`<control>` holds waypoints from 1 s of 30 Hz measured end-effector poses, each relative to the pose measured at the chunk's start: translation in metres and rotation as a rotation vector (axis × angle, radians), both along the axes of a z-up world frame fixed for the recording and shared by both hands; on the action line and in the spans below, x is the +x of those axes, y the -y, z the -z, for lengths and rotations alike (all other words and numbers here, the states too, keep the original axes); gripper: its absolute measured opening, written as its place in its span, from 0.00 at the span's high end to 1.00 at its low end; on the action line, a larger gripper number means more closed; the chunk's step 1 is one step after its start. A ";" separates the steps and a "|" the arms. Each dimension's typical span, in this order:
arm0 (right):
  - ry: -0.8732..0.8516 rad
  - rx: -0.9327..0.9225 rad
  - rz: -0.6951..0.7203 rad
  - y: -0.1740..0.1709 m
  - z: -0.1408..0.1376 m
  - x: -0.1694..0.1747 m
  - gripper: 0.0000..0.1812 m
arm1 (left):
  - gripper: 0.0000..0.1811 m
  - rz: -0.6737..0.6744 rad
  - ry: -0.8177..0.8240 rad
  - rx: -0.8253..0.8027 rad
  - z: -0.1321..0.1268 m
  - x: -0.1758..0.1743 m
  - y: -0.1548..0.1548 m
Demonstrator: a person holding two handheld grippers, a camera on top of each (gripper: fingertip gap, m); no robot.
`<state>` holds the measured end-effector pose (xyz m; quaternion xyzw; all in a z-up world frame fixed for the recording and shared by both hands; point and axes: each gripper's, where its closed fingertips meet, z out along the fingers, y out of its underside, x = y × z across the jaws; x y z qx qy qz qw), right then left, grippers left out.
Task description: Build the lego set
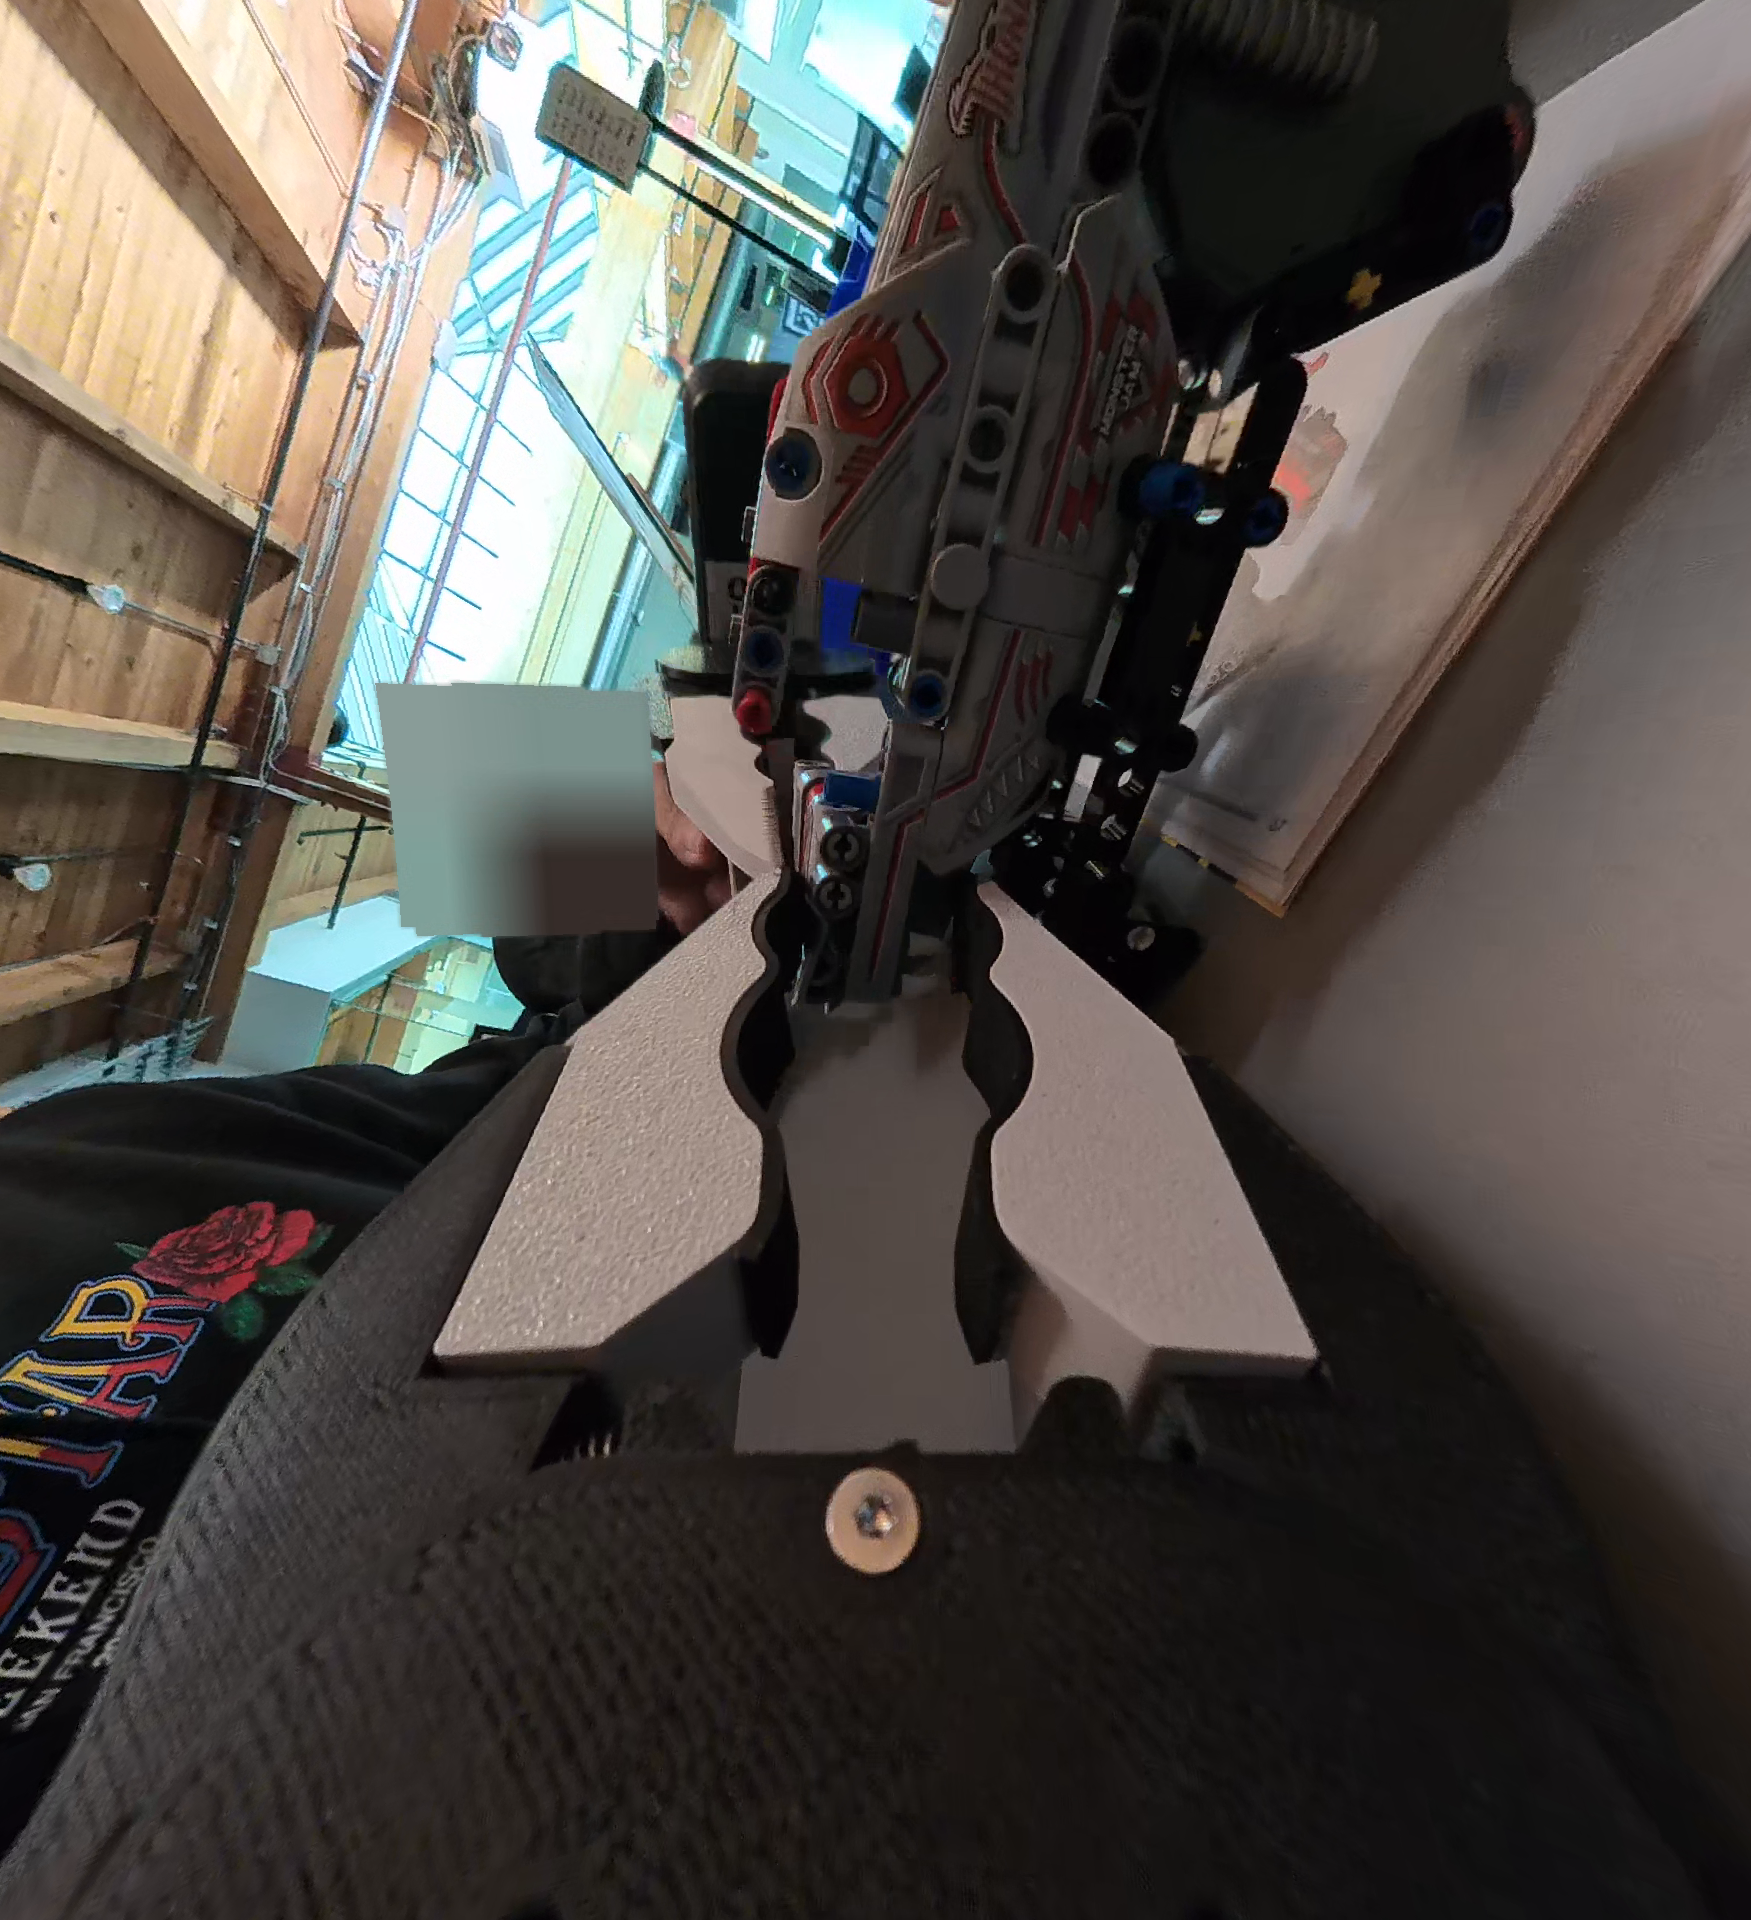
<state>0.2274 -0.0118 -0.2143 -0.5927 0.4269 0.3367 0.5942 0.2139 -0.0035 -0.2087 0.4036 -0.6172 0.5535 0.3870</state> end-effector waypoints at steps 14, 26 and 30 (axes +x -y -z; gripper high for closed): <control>-0.078 0.047 0.012 0.002 0.000 0.005 0.84 | 0.97 -0.110 -0.016 -0.071 -0.002 0.008 0.004; -0.083 0.062 0.060 0.002 -0.001 0.010 0.84 | 0.86 -0.075 0.116 0.083 0.007 0.003 0.008; -0.068 0.054 0.062 0.001 0.000 0.009 0.84 | 0.90 -0.076 0.081 0.053 0.004 0.002 0.004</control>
